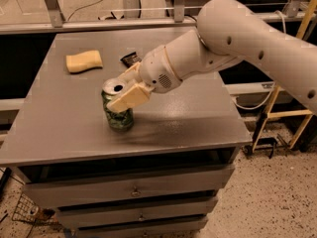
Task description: Knock green can over
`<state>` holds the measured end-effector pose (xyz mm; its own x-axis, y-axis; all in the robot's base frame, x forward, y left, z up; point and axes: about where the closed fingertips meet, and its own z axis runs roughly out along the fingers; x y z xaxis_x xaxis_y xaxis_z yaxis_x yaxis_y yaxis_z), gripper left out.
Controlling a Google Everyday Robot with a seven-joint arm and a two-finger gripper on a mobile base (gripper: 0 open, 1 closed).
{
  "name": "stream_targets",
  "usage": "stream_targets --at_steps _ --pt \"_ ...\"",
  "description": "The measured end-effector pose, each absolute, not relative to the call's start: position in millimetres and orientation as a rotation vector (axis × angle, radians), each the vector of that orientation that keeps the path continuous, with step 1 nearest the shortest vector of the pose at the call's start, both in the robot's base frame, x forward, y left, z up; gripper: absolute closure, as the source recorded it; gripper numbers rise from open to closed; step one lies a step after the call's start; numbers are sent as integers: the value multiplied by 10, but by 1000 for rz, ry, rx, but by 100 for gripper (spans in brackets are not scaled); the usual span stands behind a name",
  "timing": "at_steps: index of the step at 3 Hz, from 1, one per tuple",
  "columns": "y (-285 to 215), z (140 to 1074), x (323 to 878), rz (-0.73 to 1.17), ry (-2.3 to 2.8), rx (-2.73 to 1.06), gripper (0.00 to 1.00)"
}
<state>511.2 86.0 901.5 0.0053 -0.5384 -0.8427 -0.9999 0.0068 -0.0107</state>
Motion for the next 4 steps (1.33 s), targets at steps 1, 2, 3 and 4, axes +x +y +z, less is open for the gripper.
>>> stream_targets --at_steps 1,2,3,4 --pt "611 9029 5304 781 1668 -1606 100" --pt "305 9015 5519 673 1735 -1591 100" --pt "25 9065 5686 547 1789 -1572 100" --pt "-204 9193 5785 391 1814 -1571 100"
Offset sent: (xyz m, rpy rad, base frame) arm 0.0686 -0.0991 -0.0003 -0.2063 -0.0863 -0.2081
